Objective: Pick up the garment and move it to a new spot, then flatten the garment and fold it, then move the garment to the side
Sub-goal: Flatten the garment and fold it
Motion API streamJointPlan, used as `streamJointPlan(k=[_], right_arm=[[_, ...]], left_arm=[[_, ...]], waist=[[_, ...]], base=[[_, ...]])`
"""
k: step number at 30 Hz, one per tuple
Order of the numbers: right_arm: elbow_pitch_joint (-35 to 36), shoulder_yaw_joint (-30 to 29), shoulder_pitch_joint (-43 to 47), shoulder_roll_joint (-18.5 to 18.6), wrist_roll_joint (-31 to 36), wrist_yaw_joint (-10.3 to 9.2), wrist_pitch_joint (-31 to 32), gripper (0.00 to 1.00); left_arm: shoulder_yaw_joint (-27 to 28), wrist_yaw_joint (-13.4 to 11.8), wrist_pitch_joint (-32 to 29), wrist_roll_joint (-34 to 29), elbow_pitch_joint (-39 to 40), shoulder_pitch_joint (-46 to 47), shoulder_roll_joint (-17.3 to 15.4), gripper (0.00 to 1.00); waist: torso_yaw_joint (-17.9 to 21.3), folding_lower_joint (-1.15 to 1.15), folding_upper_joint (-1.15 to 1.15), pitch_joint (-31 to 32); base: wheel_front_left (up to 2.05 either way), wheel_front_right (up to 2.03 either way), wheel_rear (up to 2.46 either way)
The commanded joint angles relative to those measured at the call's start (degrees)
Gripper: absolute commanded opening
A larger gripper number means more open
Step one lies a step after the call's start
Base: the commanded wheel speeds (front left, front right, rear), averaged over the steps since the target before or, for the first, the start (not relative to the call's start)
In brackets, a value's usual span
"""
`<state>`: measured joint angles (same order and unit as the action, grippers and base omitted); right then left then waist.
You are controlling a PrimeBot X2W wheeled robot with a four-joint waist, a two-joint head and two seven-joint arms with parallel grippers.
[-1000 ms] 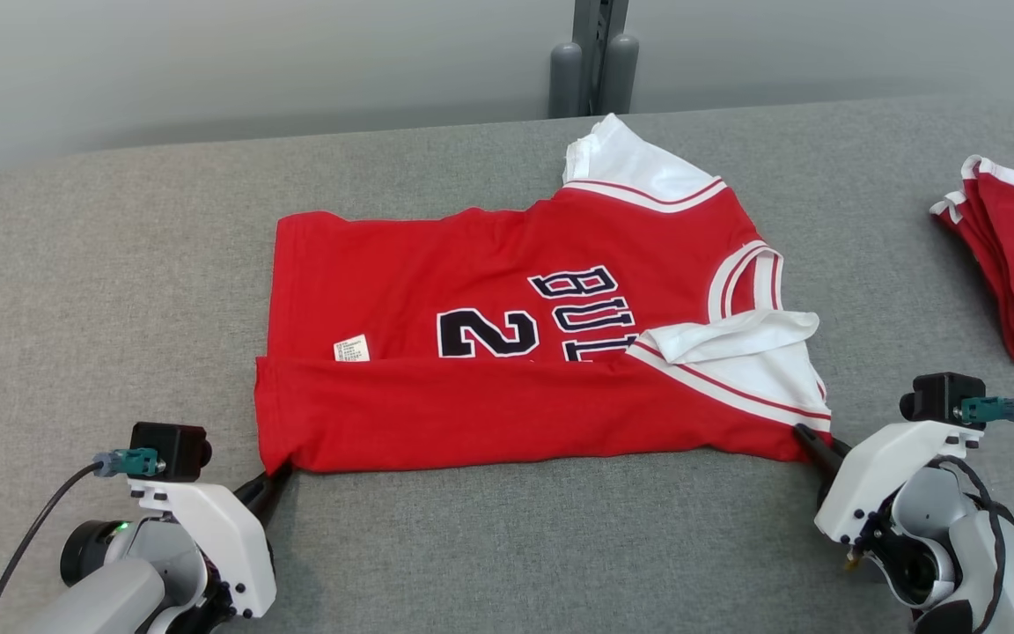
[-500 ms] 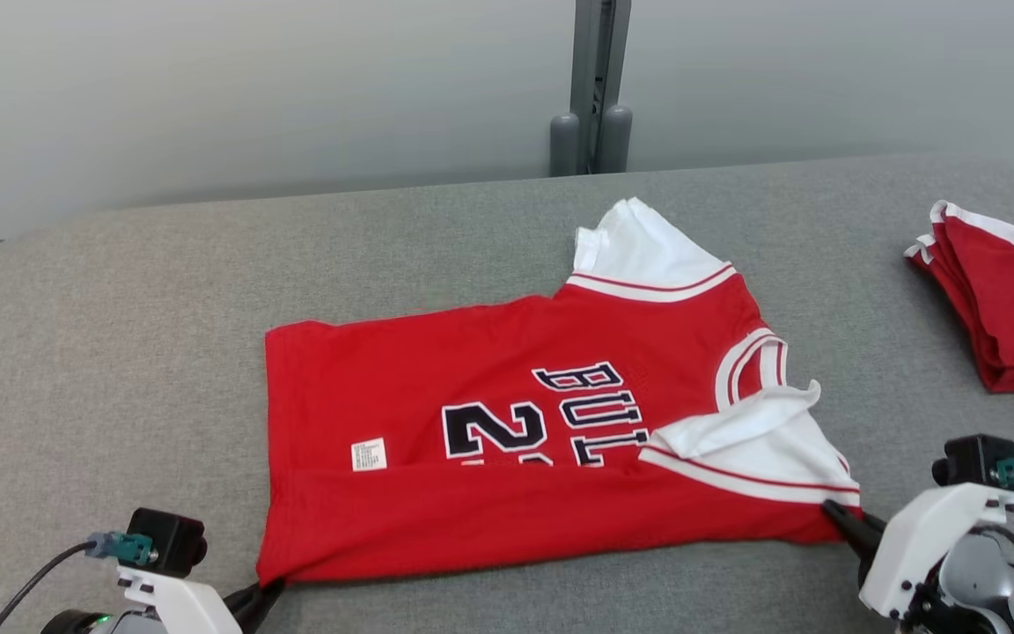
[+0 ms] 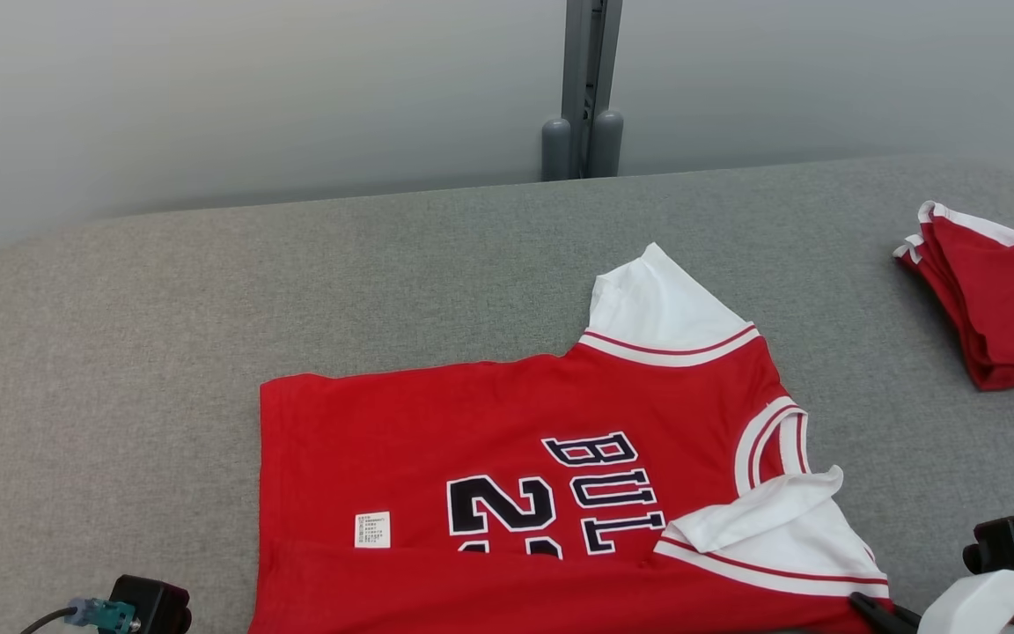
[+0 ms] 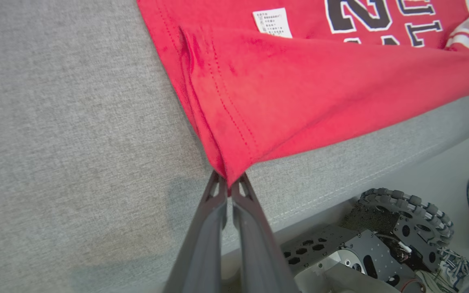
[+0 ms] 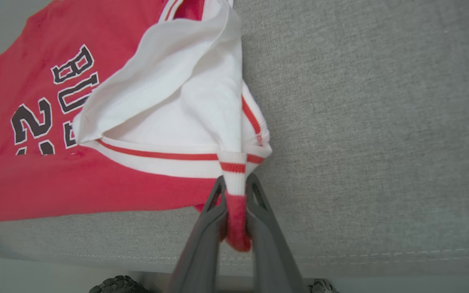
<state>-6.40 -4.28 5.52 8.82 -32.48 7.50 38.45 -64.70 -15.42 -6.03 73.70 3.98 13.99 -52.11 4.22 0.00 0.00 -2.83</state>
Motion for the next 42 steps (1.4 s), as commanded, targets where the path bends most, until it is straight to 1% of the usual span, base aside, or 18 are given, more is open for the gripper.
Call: streamJointPlan(k=[1, 2, 3, 4, 5, 6, 7, 8, 14, 19, 22, 25, 27, 32, 34, 40, 41, 42], right_arm=[[0.57, -0.52, 0.42, 0.02, 0.37, -0.01, 0.45, 0.00], [1.37, -0.92, 0.93, -0.49, 0.76, -0.01, 1.17, 0.00], [2.15, -1.25, 1.22, -0.99, 1.12, -0.01, 1.69, 0.42], [2.87, -1.59, 1.37, -1.39, 1.46, -0.01, 2.14, 1.00], [3.47, -1.88, 1.52, -1.76, 1.83, -0.01, 2.48, 1.00], [3.97, -2.10, 1.50, -2.05, 2.05, 0.00, 2.79, 1.00], [4.36, -2.30, 1.46, -2.33, 2.26, 0.00, 3.00, 1.00], [4.82, -2.46, 1.40, -2.55, 2.46, 0.00, 3.32, 1.00], [7.31, -4.31, 1.46, -3.12, 3.28, 0.00, 3.73, 1.00], [10.35, -6.58, -0.64, -3.34, 4.05, 0.00, 0.03, 1.00], [10.83, -6.82, -2.43, -2.42, 4.95, 0.00, -0.93, 1.00], [10.26, -5.57, -6.27, -1.77, 5.60, 0.00, -1.12, 1.00], [9.18, -4.56, -9.55, -1.57, 6.00, 0.00, -1.92, 1.00], [3.67, -1.49, -19.20, -2.21, 6.60, 0.00, -6.45, 1.00], [0.94, -0.18, -23.18, -2.33, 7.28, 0.01, -8.11, 1.00], [-7.85, 3.44, -34.73, -1.36, 10.52, 0.00, -12.85, 1.00], [-7.85, 3.44, -34.73, -1.36, 10.52, 0.00, -12.85, 1.00], [-9.37, 3.80, -36.68, -1.22, 11.02, 0.00, -13.73, 1.00]], left_arm=[[0.24, -0.50, 0.04, 0.17, 0.07, -0.53, -0.69, 0.00], [0.22, -0.84, 0.00, 0.34, 0.65, -0.78, -0.96, 0.00], [0.24, -1.06, -0.08, 0.42, 1.12, -0.91, -1.11, 0.00], [0.23, -1.27, -0.24, 0.36, 1.49, -0.97, -1.23, 0.00], [0.21, -1.54, -0.28, 0.41, 1.79, -1.07, -1.31, 0.00], [0.13, -1.74, -0.45, 0.42, 2.11, -1.11, -1.38, 0.33], [-0.04, -1.79, -0.84, 0.52, 2.40, -1.14, -1.43, 0.58], [-0.13, -1.99, -0.99, 0.53, 2.65, -1.15, -1.56, 1.00], [0.39, -3.45, -0.88, 0.15, 3.99, -1.05, -2.54, 1.00], [2.91, -5.29, 1.91, -0.12, 5.01, 0.12, -4.08, 1.00], [4.69, -5.40, 3.68, -1.37, 4.96, 2.01, -5.11, 1.00], [5.98, -5.60, 4.20, -3.12, 3.98, 4.81, -5.95, 1.00], [7.20, -5.21, 4.93, -3.75, 2.80, 6.66, -5.45, 1.00], [10.31, -4.71, 8.42, -5.25, -2.27, 11.85, -1.85, 1.00], [10.37, -3.72, 8.87, -5.94, -4.63, 13.51, -0.14, 1.00], [9.49, 0.36, 7.78, -7.48, -11.02, 18.56, 4.26, 1.00], [9.49, 0.36, 7.78, -7.48, -11.02, 18.56, 4.26, 1.00], [9.30, 0.91, 7.69, -7.83, -11.84, 19.29, 4.88, 1.00]], waist=[[0.06, 0.00, 0.00, -0.01], [0.12, 0.00, 0.00, -0.01], [0.16, 0.00, 0.00, -0.01], [0.19, 0.00, 0.00, 0.01], [0.22, 0.00, 0.00, 0.07], [0.23, 0.00, 0.00, 0.12], [0.24, 0.00, 0.00, 0.18], [0.25, 0.00, 0.00, 0.25], [0.11, 0.00, 0.00, 0.69], [-0.05, 0.00, 0.00, 0.90], [-0.05, 0.00, 0.00, 0.61], [0.12, 0.00, 0.00, -0.32], [0.30, 0.00, 0.00, -1.35], [0.15, 0.00, 0.00, -4.84], [-0.12, 0.00, 0.00, -6.35], [-1.61, 0.00, 0.00, -11.16], [-1.61, 0.00, 0.00, -11.16], [-1.94, 0.00, 0.00, -11.93]], base=[[0.00, 0.00, 0.00], [0.00, 0.00, 0.00], [0.00, 0.00, 0.00], [0.00, 0.00, 0.00], [0.00, 0.00, 0.00], [0.00, 0.00, 0.00], [0.00, 0.00, 0.00], [0.00, 0.00, 0.00], [0.00, 0.00, 0.00], [0.00, 0.00, 0.00], [0.00, 0.00, 0.00], [0.00, 0.00, 0.00], [0.00, 0.00, 0.00], [0.00, 0.00, 0.00], [0.00, 0.00, 0.00], [0.00, 0.00, 0.00], [0.00, 0.00, 0.00], [0.00, 0.00, 0.00]])
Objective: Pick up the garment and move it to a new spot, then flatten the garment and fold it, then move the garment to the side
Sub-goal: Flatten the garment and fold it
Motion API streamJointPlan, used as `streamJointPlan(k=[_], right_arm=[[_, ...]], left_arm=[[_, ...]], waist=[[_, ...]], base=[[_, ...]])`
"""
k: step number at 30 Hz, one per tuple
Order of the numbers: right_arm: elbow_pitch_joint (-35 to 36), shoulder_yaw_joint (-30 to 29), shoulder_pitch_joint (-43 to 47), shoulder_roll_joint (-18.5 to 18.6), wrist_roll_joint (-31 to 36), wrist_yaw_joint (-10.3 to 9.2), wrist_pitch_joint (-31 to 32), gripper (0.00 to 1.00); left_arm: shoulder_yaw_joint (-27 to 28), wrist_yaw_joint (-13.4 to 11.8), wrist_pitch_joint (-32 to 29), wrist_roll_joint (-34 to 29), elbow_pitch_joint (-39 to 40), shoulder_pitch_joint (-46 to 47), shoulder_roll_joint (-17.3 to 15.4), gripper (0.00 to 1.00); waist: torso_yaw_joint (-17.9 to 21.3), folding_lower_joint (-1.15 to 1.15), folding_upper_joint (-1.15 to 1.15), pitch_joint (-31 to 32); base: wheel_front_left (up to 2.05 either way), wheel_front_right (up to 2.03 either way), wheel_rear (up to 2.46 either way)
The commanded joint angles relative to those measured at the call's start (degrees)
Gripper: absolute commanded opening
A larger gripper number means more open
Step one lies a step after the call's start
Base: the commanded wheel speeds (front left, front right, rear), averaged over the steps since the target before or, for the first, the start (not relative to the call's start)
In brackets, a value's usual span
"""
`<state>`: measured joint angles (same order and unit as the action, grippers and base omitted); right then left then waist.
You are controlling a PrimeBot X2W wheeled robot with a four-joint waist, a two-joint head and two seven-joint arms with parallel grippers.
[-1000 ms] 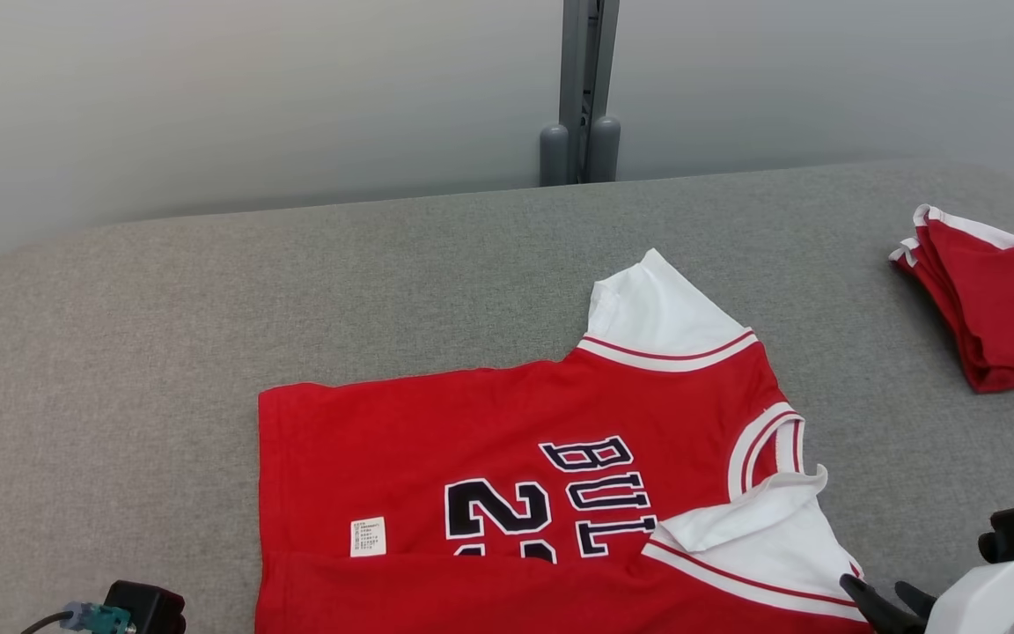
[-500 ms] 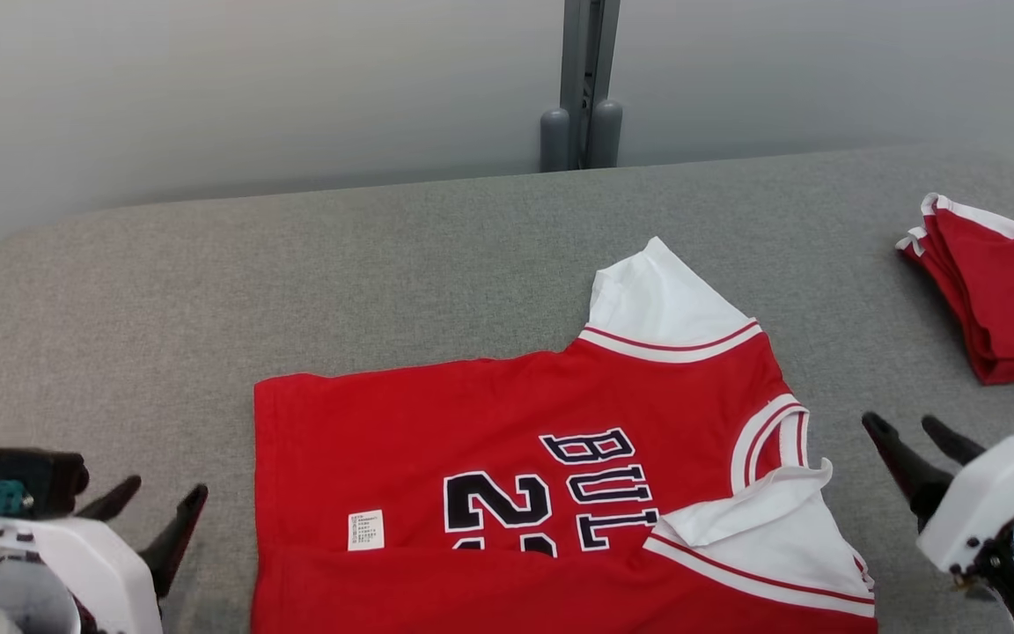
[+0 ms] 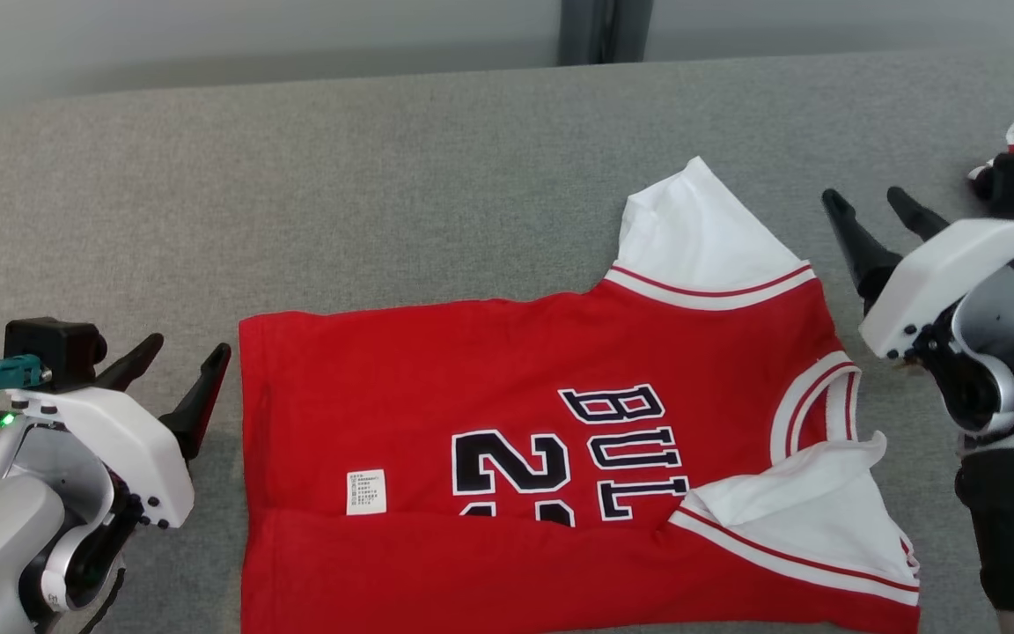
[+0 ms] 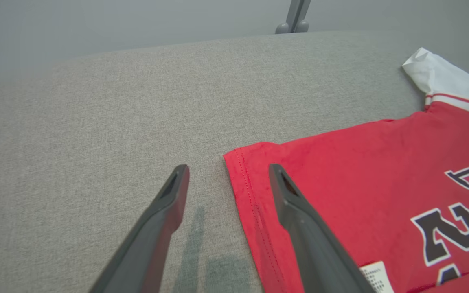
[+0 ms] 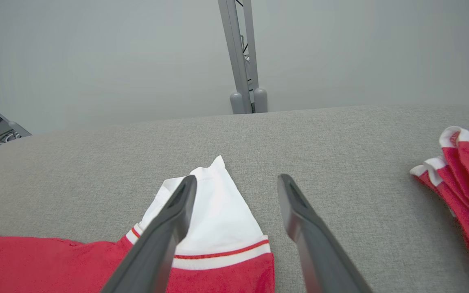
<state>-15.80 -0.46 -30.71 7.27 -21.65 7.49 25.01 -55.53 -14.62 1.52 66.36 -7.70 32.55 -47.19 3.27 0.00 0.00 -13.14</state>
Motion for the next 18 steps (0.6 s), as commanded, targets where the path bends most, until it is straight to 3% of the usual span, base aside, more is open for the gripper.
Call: streamJointPlan(k=[1, 11, 18], right_arm=[[-1.35, 0.30, -2.11, 0.56, 0.85, 0.01, -0.95, 1.00], [-16.87, 3.38, -17.59, 1.70, 4.63, 0.01, -5.15, 1.00], [-28.54, 4.10, -26.29, 1.47, 5.57, 0.01, -4.81, 1.00]], left_arm=[[0.03, 0.67, -0.02, -0.73, -0.83, 1.44, 0.43, 1.00], [-0.31, 5.15, 1.03, -3.01, -4.69, 7.32, 4.26, 1.00], [-0.91, 7.36, 0.42, -4.47, -5.34, 10.98, 6.52, 1.00]], waist=[[-1.35, 0.00, 0.00, -2.46], [-5.58, 0.00, 0.00, -9.82], [-7.76, 0.00, 0.00, -12.98]], base=[[0.00, 0.00, 0.00], [0.00, 0.00, 0.00], [0.00, 0.00, 0.00]])
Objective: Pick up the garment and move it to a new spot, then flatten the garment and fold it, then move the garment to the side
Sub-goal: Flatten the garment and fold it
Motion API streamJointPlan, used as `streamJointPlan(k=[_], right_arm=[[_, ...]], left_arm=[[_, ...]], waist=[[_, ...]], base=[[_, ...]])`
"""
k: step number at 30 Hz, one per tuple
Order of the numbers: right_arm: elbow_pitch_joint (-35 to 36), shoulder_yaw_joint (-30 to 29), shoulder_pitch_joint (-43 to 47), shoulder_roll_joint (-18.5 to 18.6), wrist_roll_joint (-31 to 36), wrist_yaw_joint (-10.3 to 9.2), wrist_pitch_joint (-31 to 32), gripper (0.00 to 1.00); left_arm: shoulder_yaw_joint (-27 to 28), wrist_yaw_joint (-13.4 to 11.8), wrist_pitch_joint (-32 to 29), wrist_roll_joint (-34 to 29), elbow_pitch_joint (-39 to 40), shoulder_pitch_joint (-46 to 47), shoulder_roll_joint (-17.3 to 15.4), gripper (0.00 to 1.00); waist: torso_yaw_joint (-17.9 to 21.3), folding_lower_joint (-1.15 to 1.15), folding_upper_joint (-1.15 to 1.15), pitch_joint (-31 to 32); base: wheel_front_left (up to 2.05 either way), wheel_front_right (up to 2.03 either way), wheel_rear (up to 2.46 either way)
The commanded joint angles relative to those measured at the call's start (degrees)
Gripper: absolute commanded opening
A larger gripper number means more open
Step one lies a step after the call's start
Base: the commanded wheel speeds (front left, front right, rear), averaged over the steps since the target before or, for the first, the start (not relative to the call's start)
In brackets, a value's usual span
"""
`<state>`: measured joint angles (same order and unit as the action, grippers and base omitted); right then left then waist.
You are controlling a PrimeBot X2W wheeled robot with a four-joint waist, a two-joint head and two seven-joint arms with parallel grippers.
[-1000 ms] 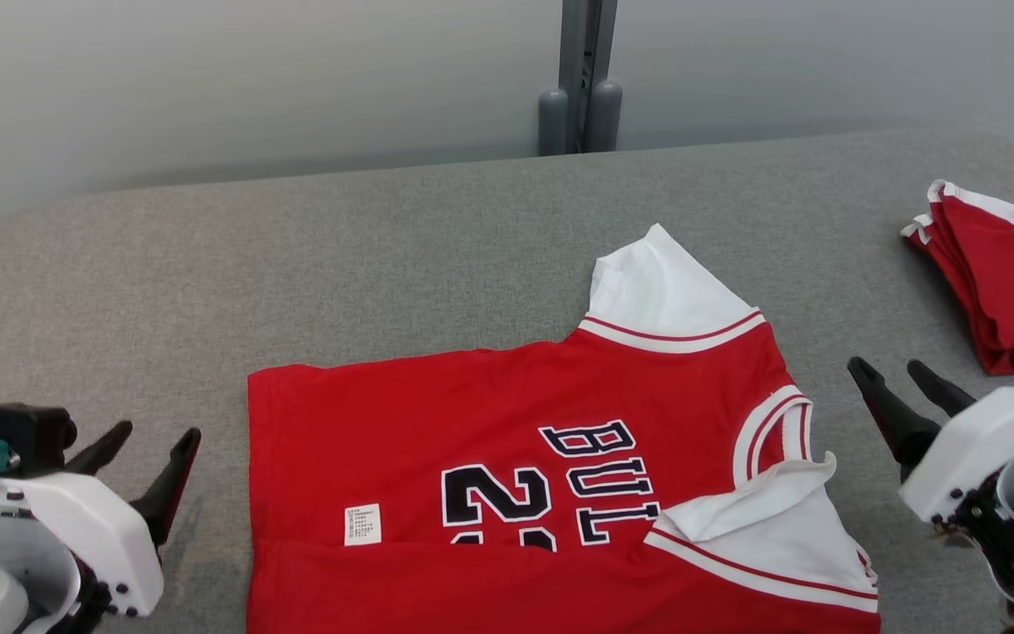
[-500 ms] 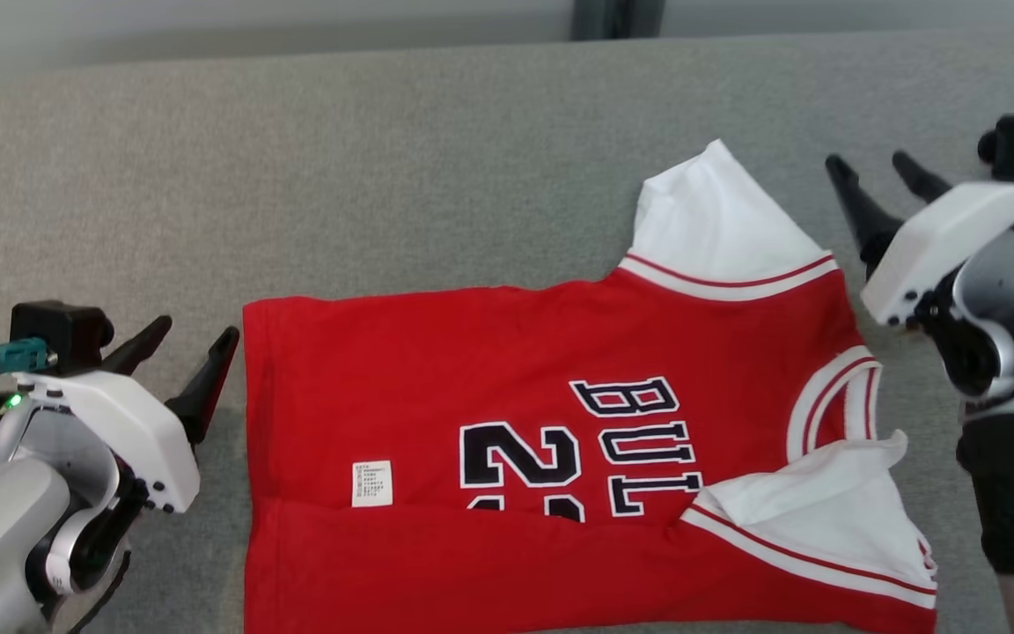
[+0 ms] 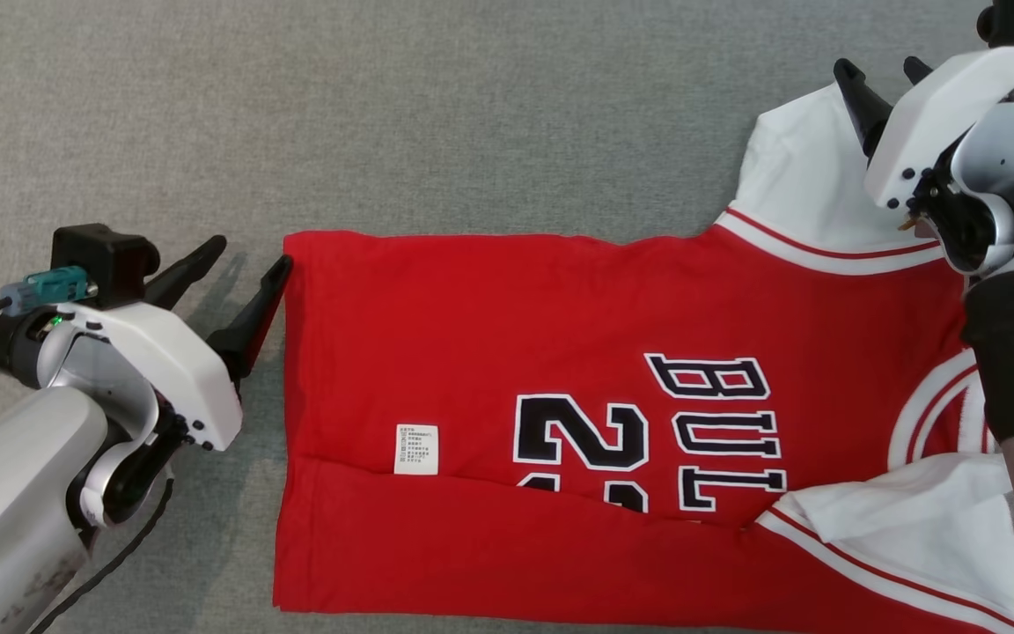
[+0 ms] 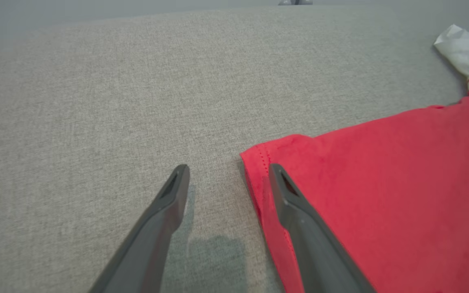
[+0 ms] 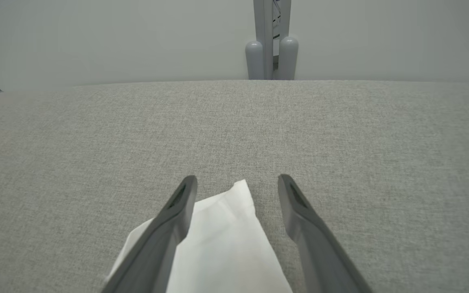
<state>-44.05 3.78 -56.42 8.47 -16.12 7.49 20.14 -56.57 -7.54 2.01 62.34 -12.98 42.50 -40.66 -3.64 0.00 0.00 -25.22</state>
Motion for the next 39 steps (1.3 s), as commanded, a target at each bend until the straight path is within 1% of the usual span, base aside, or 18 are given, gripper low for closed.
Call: streamJointPlan(k=[1, 8, 20, 21, 22, 23, 24, 25, 26, 27, 28, 29, 30, 31, 32, 39], right_arm=[[-1.66, -0.21, -1.46, 0.04, -0.28, 0.01, 0.32, 1.00], [-11.17, -0.07, -6.38, -0.30, 0.42, 0.01, 1.98, 1.00], [-17.92, 1.34, -9.29, -1.38, 0.17, 0.01, 0.90, 1.00], [-18.27, 1.49, -9.45, -1.48, 0.07, 0.01, 0.83, 0.97], [-18.59, 1.63, -9.51, -1.59, 0.01, 0.01, 0.79, 0.84], [-18.89, 1.76, -9.56, -1.65, -0.01, 0.01, 0.66, 0.76], [-18.89, 1.76, -9.56, -1.65, -0.01, 0.01, 0.66, 0.76], [-19.16, 1.92, -9.64, -1.68, -0.18, 0.01, 0.56, 0.71], [-19.42, 2.10, -9.68, -1.64, -0.46, 0.01, 0.56, 0.63], [-19.65, 2.33, -9.71, -1.57, -0.64, 0.01, 0.58, 0.50], [-19.79, 2.60, -9.71, -1.57, -0.73, 0.01, 0.65, 0.45], [-19.84, 2.96, -9.71, -1.60, -0.95, 0.01, 0.63, 0.36], [-19.85, 3.27, -9.68, -1.55, -1.06, 0.01, 0.50, 0.24], [-19.79, 3.63, -9.64, -1.55, -1.19, 0.01, 0.31, 0.07], [-19.70, 3.94, -9.58, -1.57, -1.51, 0.01, 0.06, 0.00], [-18.31, 6.04, -9.12, -1.30, -3.82, 0.01, -3.01, 0.00]], left_arm=[[0.01, 0.42, -0.13, -0.65, -0.07, 1.39, 0.29, 1.00], [-0.81, 1.52, -0.48, -1.53, -0.33, 3.33, 2.10, 1.00], [-1.67, 3.07, -1.16, -1.97, -3.47, 5.58, 4.48, 1.00], [-1.80, 3.32, -1.13, -2.02, -3.64, 5.68, 4.70, 1.00], [-1.89, 3.42, -1.09, -2.04, -3.76, 5.78, 4.90, 1.00], [-1.89, 3.56, -1.07, -1.99, -3.92, 5.84, 5.02, 1.00], [-1.89, 3.56, -1.07, -1.99, -3.92, 5.84, 5.02, 1.00], [-1.94, 3.60, -1.09, -1.92, -4.11, 5.87, 5.17, 0.96], [-2.01, 3.73, -1.13, -1.84, -4.27, 5.87, 5.29, 0.89], [-2.07, 3.80, -1.17, -1.77, -4.40, 5.84, 5.37, 0.76], [-2.10, 3.90, -1.24, -1.70, -4.52, 5.78, 5.45, 0.60], [-2.17, 3.87, -1.32, -1.61, -4.64, 5.70, 5.50, 0.46], [-2.23, 3.89, -1.38, -1.56, -4.77, 5.65, 5.54, 0.31], [-2.26, 3.95, -1.43, -1.51, -4.87, 5.62, 5.57, 0.00], [-2.28, 4.02, -1.42, -1.44, -4.98, 5.57, 5.64, 0.00], [-2.10, 4.27, -0.99, -0.99, -5.63, 4.76, 5.20, 0.00]], waist=[[-1.05, 0.00, 0.00, -1.19], [-1.89, 0.00, 0.00, -2.32], [-1.71, 0.00, 0.00, -4.06], [-1.68, 0.00, 0.00, -4.07], [-1.64, 0.00, 0.00, -4.00], [-1.60, 0.00, 0.00, -3.90], [-1.60, 0.00, 0.00, -3.90], [-1.55, 0.00, 0.00, -3.76], [-1.48, 0.00, 0.00, -3.59], [-1.41, 0.00, 0.00, -3.40], [-1.33, 0.00, 0.00, -3.20], [-1.25, 0.00, 0.00, -3.00], [-1.17, 0.00, 0.00, -2.84], [-1.08, 0.00, 0.00, -2.69], [-1.01, 0.00, 0.00, -2.55], [-0.37, 0.00, 0.00, -0.85]], base=[[0.00, 0.00, 0.00], [0.00, 0.00, 0.00], [0.00, 0.00, 0.00], [0.00, 0.00, 0.00], [0.00, 0.00, 0.00], [0.00, 0.00, 0.00], [0.00, 0.00, 0.00], [0.00, 0.00, 0.00], [0.00, 0.00, 0.00], [0.00, 0.00, 0.00], [0.00, 0.00, 0.00], [0.00, 0.00, 0.00], [0.00, 0.00, 0.00], [0.00, 0.00, 0.00], [0.00, 0.00, 0.00], [0.00, 0.00, 0.00]])
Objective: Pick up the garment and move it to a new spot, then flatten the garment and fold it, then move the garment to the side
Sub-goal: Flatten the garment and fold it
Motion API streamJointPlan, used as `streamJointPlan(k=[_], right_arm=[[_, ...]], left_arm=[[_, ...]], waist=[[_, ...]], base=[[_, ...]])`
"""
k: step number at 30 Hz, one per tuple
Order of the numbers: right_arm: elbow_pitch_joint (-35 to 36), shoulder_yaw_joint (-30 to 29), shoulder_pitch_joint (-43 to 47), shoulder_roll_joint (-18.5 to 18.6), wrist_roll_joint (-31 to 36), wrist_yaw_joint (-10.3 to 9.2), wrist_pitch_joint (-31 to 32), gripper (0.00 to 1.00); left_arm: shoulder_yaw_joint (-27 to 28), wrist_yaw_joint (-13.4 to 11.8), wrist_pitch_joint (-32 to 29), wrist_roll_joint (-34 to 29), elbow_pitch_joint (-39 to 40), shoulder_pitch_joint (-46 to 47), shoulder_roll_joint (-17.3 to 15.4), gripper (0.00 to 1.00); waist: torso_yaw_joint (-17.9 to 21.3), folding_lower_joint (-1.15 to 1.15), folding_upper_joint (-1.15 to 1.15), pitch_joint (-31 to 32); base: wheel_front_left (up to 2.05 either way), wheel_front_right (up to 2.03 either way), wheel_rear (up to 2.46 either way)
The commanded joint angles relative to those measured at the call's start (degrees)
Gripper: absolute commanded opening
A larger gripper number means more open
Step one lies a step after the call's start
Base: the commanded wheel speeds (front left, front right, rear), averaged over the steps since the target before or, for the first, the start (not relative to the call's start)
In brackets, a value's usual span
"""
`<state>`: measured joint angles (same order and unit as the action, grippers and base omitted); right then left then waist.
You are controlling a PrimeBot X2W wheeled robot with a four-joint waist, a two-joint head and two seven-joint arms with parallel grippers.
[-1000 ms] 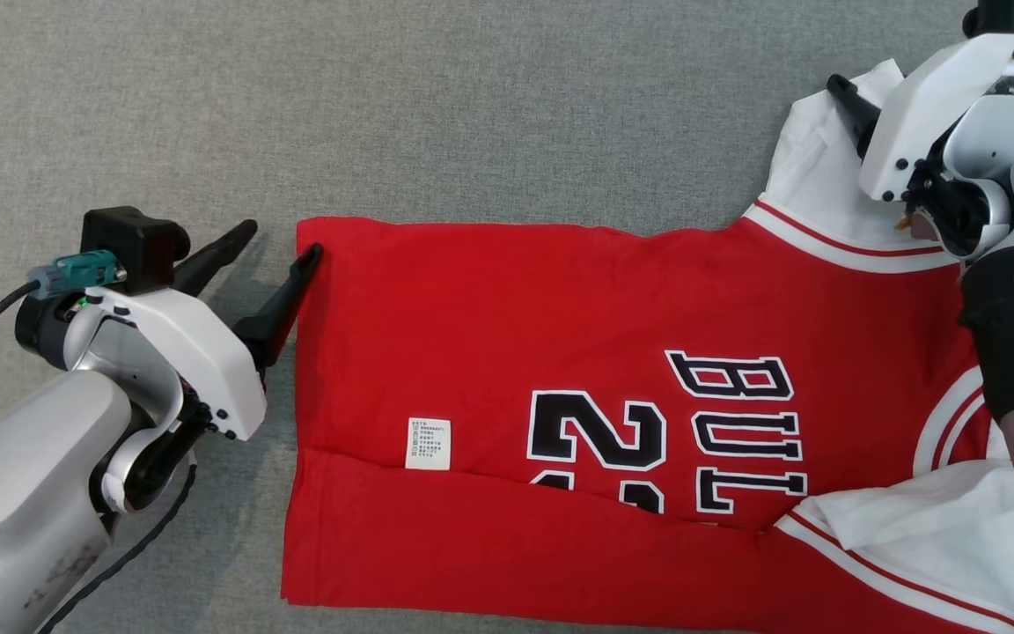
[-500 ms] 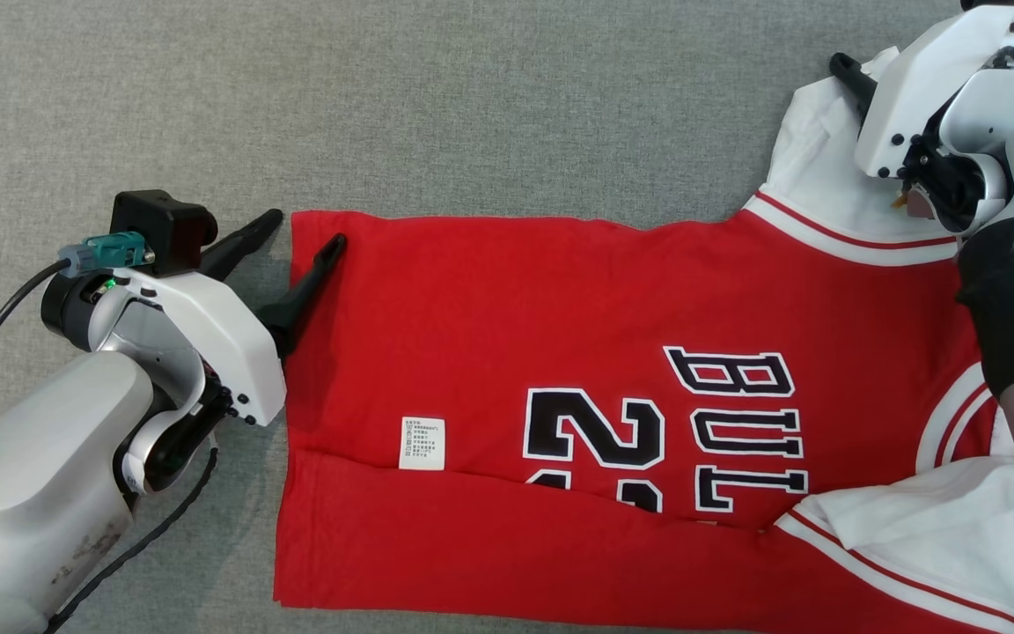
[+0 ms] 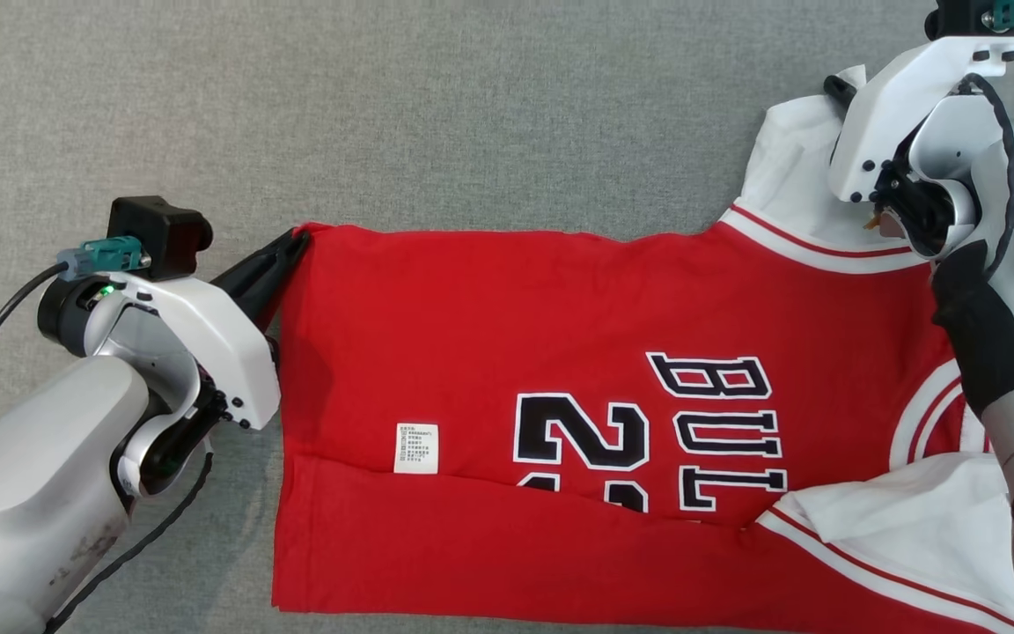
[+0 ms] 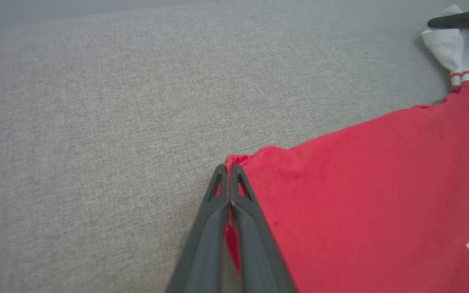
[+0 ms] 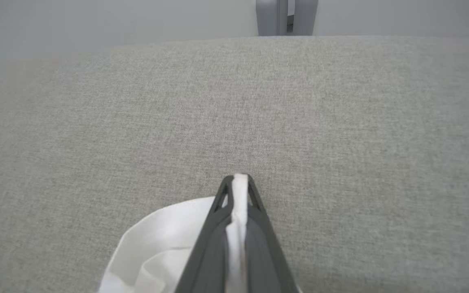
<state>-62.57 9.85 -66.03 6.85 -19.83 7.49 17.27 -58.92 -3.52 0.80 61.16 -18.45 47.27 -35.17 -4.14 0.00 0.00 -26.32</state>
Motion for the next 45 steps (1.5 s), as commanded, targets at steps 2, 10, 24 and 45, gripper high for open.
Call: streamJointPlan(k=[2, 10, 24, 45], right_arm=[[0.33, 0.53, 1.18, 0.61, -0.84, 0.01, -1.26, 0.00], [2.29, 3.43, 4.73, 2.57, -4.76, 0.01, -4.05, 0.00], [7.55, 8.77, 14.07, 5.78, -15.05, 0.01, 0.54, 0.00], [29.75, 14.39, 30.77, 13.45, -25.59, 0.01, 17.45, 0.00]], left_arm=[[0.40, -0.05, 0.59, 0.50, -0.20, -0.87, -0.67, 0.00], [1.02, -1.80, 2.37, 2.44, 0.58, -5.95, -2.69, 0.00], [-0.50, -5.32, 0.47, 4.51, 3.10, -12.28, -5.19, 0.00], [-3.42, -7.58, -5.39, 7.64, 3.80, -18.85, -8.64, 0.00]], waist=[[0.53, 0.00, 0.00, 1.26], [2.78, 0.00, 0.00, 6.46], [6.21, 0.00, 0.00, 14.36], [10.02, 0.00, 0.00, 20.46]], base=[[0.00, 0.00, 0.00], [0.00, 0.00, 0.00], [0.00, 0.00, 0.00], [0.00, 0.00, 0.00]])
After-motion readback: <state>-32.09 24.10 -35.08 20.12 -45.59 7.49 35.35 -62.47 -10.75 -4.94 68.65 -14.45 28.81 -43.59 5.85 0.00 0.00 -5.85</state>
